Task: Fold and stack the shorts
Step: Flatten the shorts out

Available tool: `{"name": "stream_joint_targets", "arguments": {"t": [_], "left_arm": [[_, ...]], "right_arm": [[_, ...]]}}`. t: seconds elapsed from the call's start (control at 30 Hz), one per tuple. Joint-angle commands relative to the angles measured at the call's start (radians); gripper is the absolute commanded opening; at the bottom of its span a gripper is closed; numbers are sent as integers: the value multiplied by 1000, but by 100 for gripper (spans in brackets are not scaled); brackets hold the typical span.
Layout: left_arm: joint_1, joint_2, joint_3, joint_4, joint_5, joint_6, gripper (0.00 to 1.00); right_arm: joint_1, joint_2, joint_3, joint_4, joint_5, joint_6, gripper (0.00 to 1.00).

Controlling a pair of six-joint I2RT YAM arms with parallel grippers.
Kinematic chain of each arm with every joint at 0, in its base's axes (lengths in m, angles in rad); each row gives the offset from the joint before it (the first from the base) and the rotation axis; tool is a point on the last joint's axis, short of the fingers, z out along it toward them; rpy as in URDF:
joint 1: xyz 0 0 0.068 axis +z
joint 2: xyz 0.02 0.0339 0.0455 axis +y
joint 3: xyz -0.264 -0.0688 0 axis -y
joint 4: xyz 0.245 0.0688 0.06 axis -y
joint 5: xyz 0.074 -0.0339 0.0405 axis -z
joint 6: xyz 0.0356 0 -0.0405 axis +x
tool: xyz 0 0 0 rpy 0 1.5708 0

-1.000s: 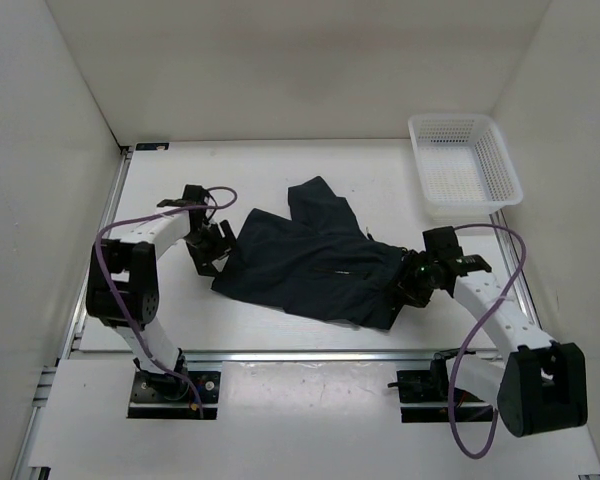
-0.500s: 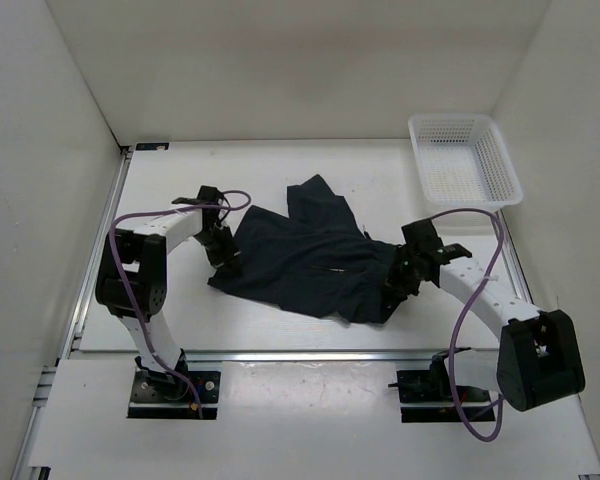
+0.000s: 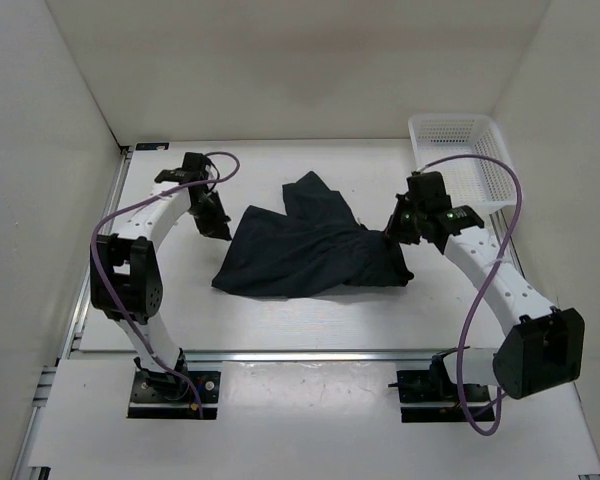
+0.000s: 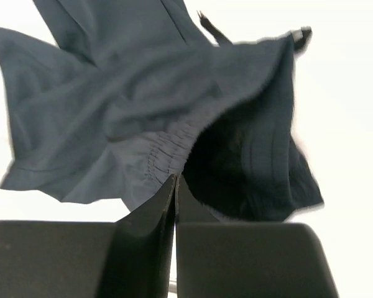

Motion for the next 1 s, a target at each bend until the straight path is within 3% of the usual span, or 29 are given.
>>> {"name": "stream_joint_targets", "arguments": {"t": [0.0, 0.13, 0.23, 0.4, 0.5, 0.73, 0.8, 0.83, 0.87, 0.97], "left_arm": [[8, -56, -53, -62, -73, 32, 21], [8, -76, -166, -19, -56, 32, 43], [-27, -76, -225, 9, -30, 32, 49], [-101, -13, -248, 20, 13, 32, 81], [-124, -2, -289, 20, 13, 23, 85], [-135, -114, -347, 20, 13, 2, 67], [-135, -114, -347, 20, 3, 12, 49], [-135, -104, -338, 20, 3, 28, 23], [-135, -104, -338, 20, 3, 38, 12], [-135, -104, -274, -11, -50, 38, 10]], "right_arm": [[4, -71, -79, -67, 23, -30, 0], [4, -195, -224, -110, 35, -4, 0], [4, -276, -323, -122, 14, 21, 0], [4, -298, -364, -122, 14, 47, 0], [4, -278, -352, -122, 26, 38, 0], [4, -248, -334, -122, 35, 29, 0], [4, -238, -334, -111, 35, 29, 0], [4, -238, -334, -111, 35, 29, 0], [4, -238, -334, -111, 35, 29, 0], [4, -238, -334, -111, 35, 29, 0]]}}
